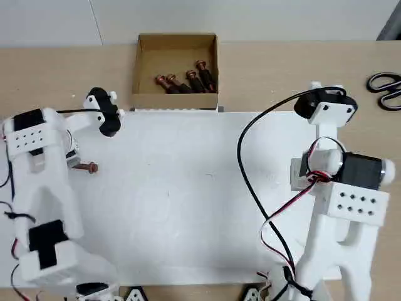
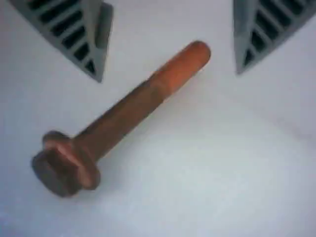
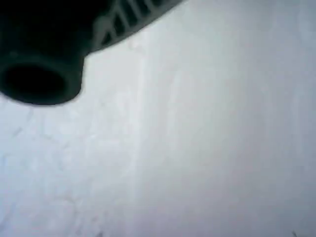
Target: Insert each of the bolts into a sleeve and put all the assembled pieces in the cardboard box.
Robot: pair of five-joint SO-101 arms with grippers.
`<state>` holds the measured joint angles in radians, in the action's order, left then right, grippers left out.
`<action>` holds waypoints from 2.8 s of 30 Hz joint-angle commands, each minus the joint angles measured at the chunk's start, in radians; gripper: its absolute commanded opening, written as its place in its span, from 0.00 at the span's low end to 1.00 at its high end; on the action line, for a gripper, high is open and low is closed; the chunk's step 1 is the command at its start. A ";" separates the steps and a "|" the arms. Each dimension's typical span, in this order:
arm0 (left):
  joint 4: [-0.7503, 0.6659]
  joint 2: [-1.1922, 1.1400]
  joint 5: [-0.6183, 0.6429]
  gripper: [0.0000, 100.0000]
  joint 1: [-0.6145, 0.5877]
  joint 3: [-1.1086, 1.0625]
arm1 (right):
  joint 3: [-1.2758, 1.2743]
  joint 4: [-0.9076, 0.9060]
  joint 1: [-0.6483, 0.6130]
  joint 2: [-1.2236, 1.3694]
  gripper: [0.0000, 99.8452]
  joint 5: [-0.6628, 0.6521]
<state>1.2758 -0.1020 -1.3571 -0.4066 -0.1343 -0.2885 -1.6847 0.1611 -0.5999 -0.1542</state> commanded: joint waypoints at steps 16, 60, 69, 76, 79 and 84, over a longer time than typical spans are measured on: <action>-0.041 -0.157 -0.330 0.16 -0.003 0.001 | 0.003 0.018 -0.001 -0.027 0.00 -0.015; 0.476 -0.262 -0.069 0.01 0.110 0.496 | 0.009 -0.021 -0.007 -0.039 0.00 -0.011; 0.476 -0.196 0.371 0.01 0.195 0.654 | 0.066 -0.027 -0.064 -0.068 0.00 -0.011; 0.474 0.117 0.632 0.01 0.281 0.533 | 0.012 -0.016 -0.099 -0.254 0.00 -0.008; 0.474 0.242 0.779 0.01 0.324 0.443 | -0.057 -0.021 -0.099 -0.305 0.00 -0.008; 0.474 0.420 1.062 0.01 0.390 0.338 | -0.104 -0.024 -0.099 -0.383 0.00 -0.008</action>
<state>1.7392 0.1972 -0.4519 -0.0491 0.2294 -0.3913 -1.7062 0.0706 -0.9344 -0.1573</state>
